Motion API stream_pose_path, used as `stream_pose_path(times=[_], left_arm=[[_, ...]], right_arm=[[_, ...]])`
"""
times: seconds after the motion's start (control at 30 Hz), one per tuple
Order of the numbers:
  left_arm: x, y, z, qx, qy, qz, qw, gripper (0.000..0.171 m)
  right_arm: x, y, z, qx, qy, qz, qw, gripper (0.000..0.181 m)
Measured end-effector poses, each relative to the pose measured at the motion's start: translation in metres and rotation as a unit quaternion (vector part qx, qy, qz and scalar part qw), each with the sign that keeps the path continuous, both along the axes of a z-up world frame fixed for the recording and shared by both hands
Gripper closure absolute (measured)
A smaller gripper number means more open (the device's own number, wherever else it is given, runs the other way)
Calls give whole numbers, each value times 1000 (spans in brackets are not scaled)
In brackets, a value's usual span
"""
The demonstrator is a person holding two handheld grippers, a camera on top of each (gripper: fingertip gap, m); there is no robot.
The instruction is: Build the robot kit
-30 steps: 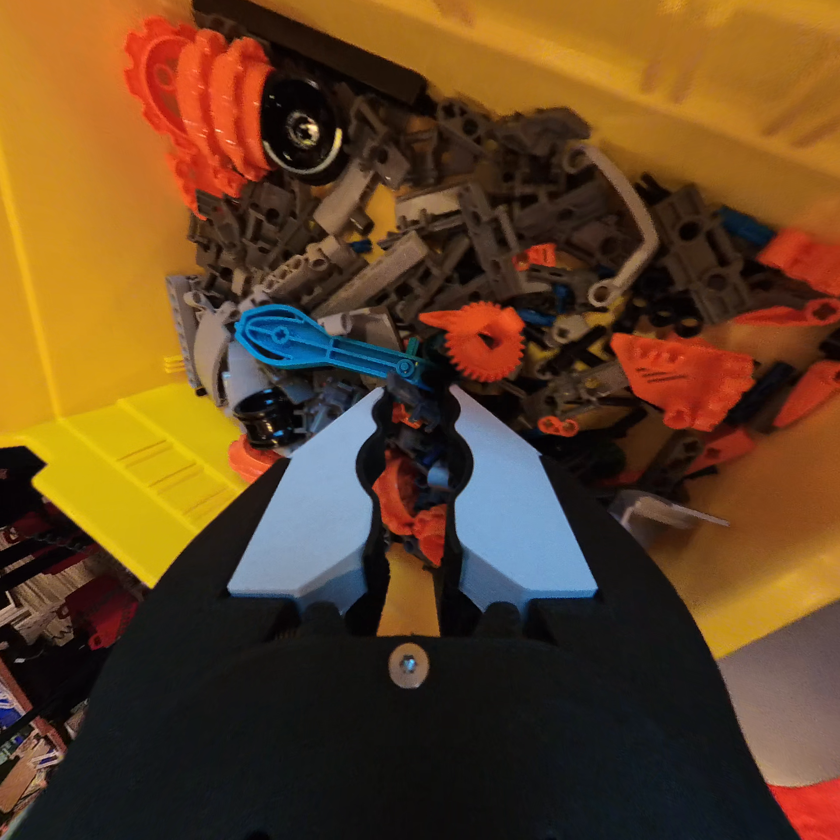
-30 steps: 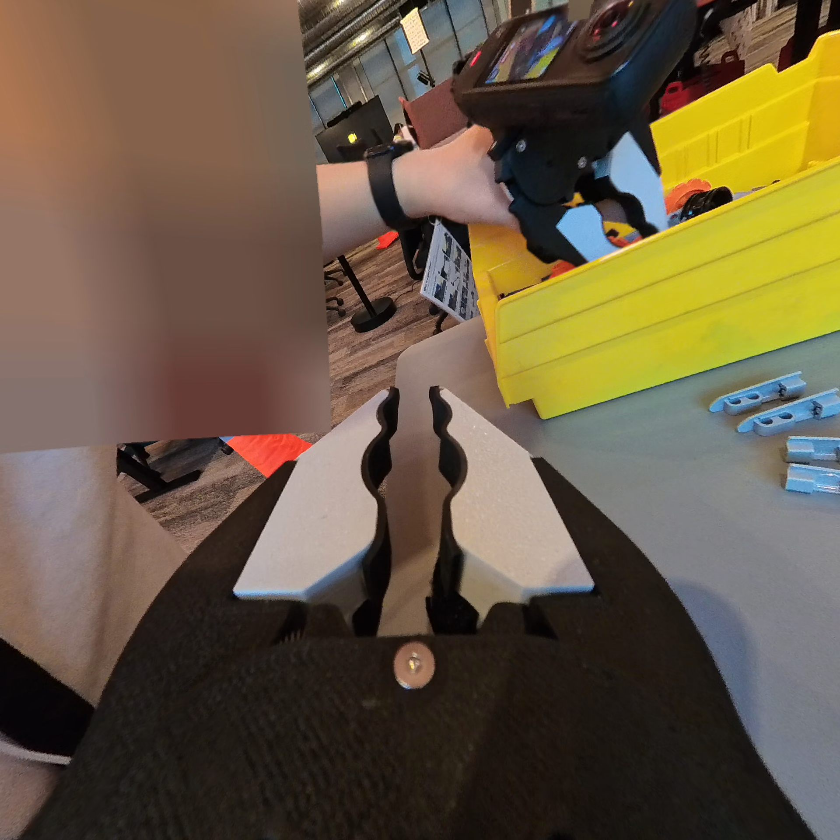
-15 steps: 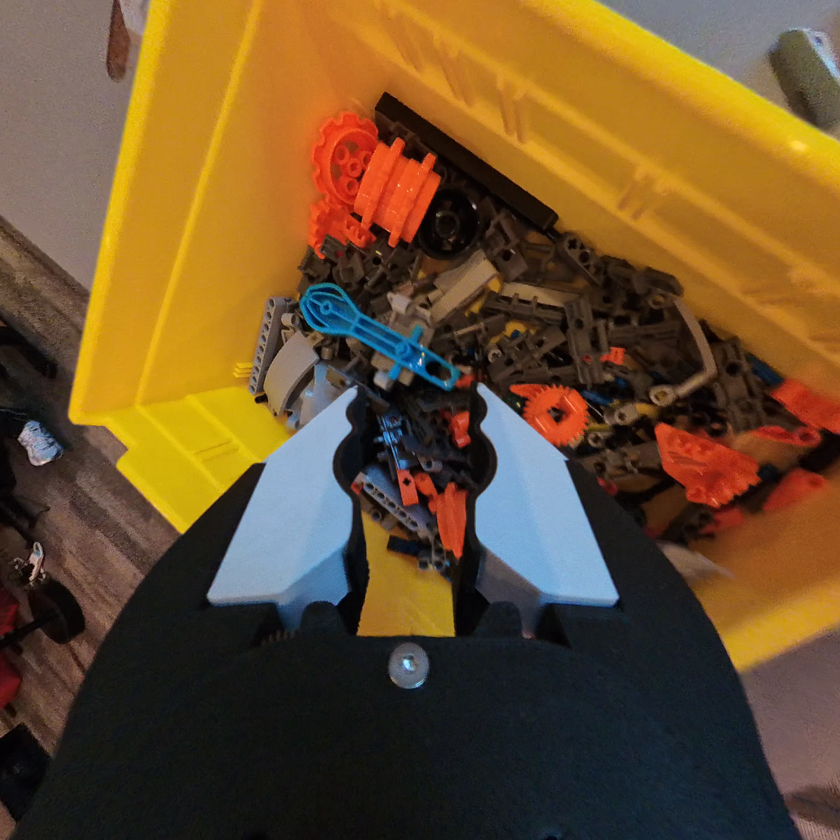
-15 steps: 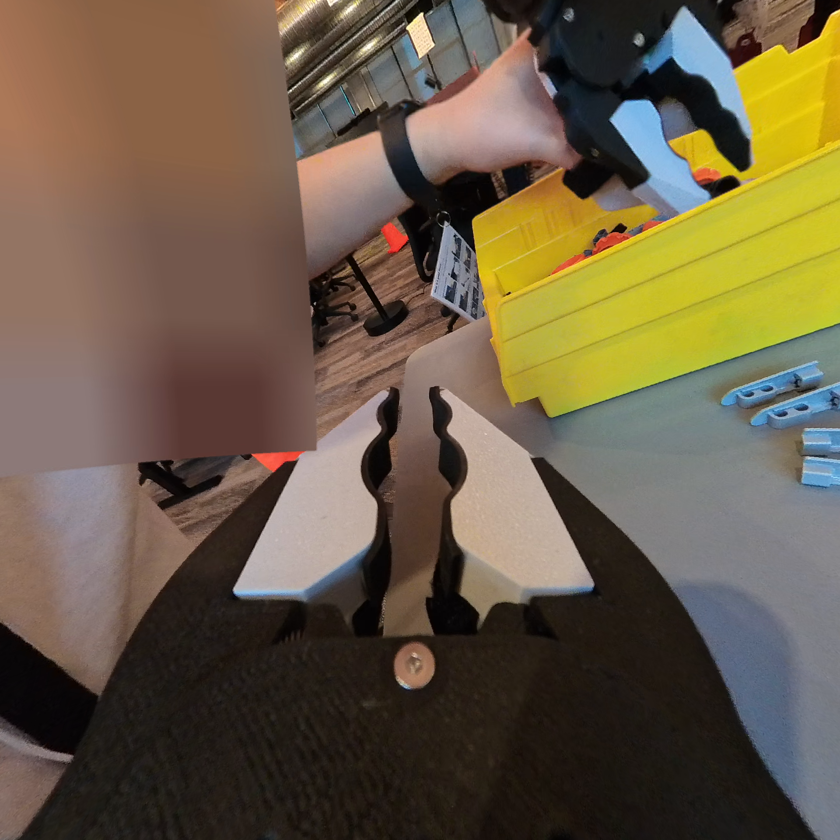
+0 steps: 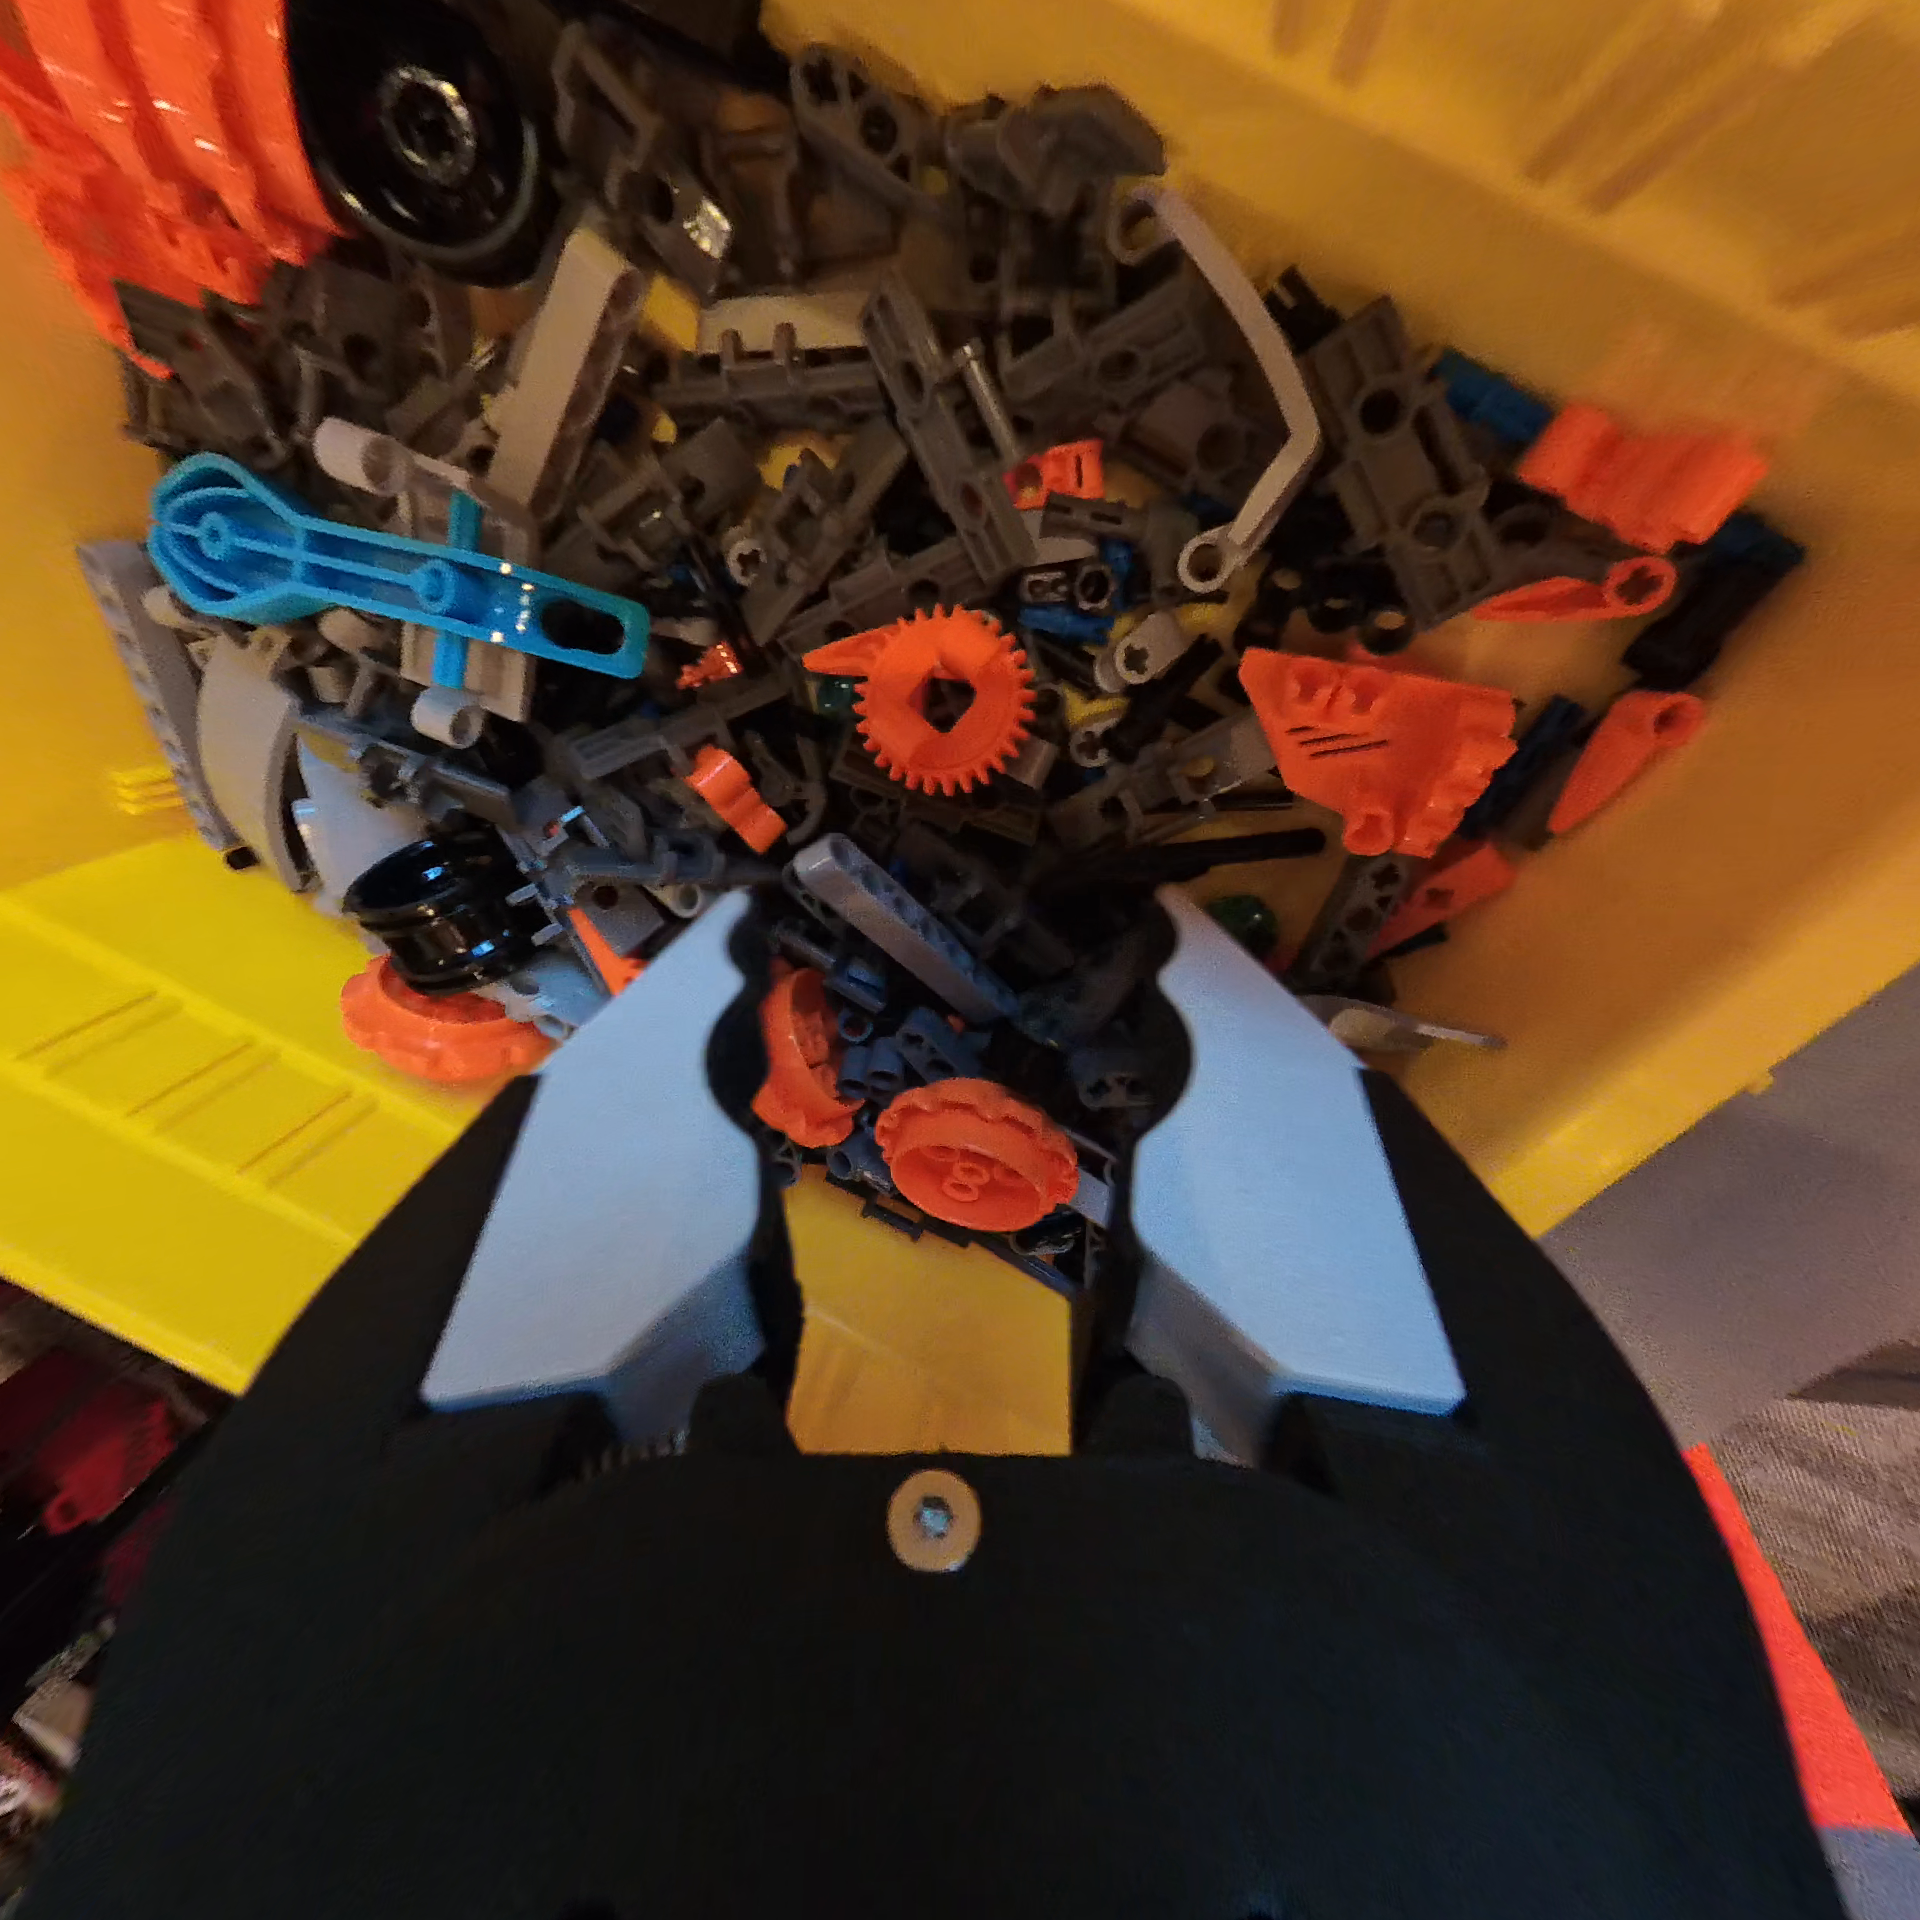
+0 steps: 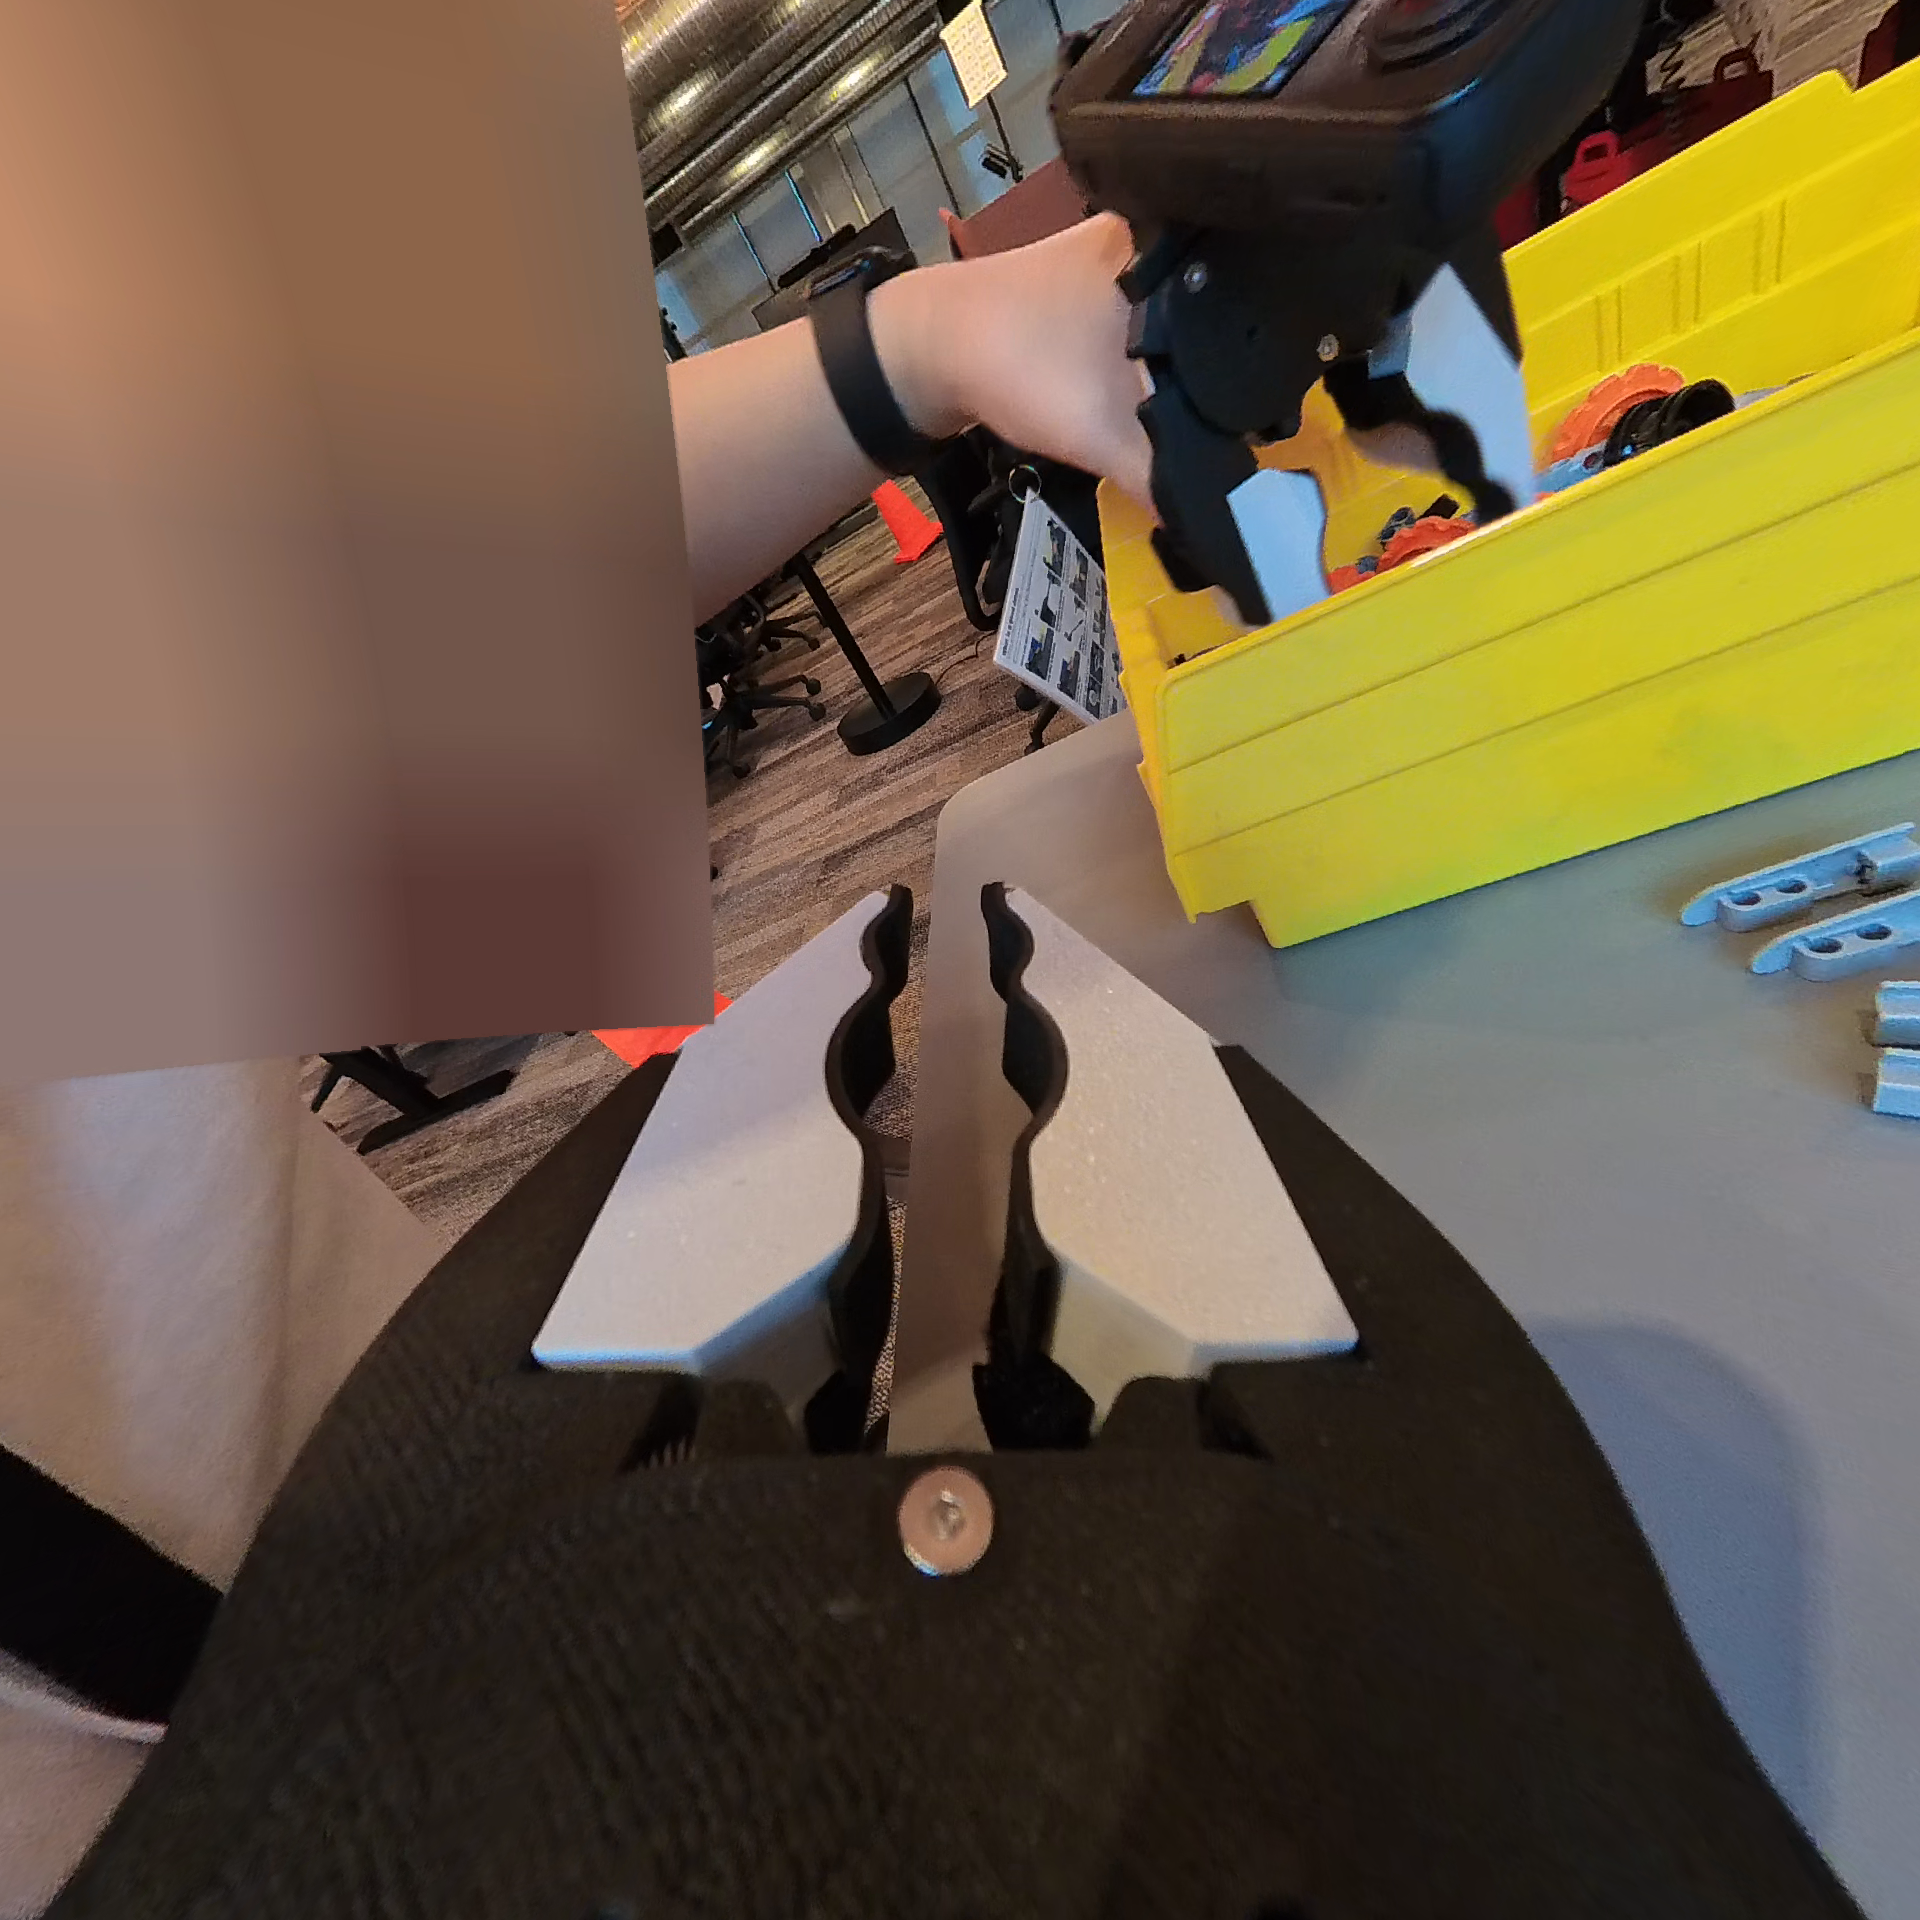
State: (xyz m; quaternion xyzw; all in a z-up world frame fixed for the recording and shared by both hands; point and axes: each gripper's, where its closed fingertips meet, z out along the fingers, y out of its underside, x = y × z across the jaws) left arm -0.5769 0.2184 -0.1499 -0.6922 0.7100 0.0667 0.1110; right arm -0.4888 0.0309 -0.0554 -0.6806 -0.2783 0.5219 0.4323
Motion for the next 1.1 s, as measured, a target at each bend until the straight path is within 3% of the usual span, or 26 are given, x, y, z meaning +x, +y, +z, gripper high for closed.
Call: stream_pose_path(times=[0.07,0.13,0.17,0.33,0.63,0.67,0.73,0.83,0.97,1.1], left_arm=[[2,6,0,-5,-6,0,1000,112],[3,11,1,-21,-13,5,1000,144],[4,15,2,-24,-18,10,999,150],[7,27,6,-41,-11,36,998,154],[34,59,11,8,-42,63,997,157],[36,62,12,9,-50,74,996,155],[34,64,17,6,-56,96,994,125],[22,67,29,19,-55,125,990,95],[-5,51,37,2,-15,183,983,91],[-22,26,27,-27,13,231,973,90]], right_arm=[[0,0,0,2,0,-1,1000,168],[0,0,0,1,0,0,1000,168],[0,0,0,1,0,0,1000,168],[0,0,0,-4,4,1,1000,168],[0,0,-1,-8,4,3,1000,168],[0,0,-1,-9,4,3,1000,168],[1,0,0,-12,6,4,1000,168],[1,0,0,-15,9,6,1000,168],[1,0,0,-16,10,7,1000,168],[0,-1,1,-14,9,9,1000,168]])
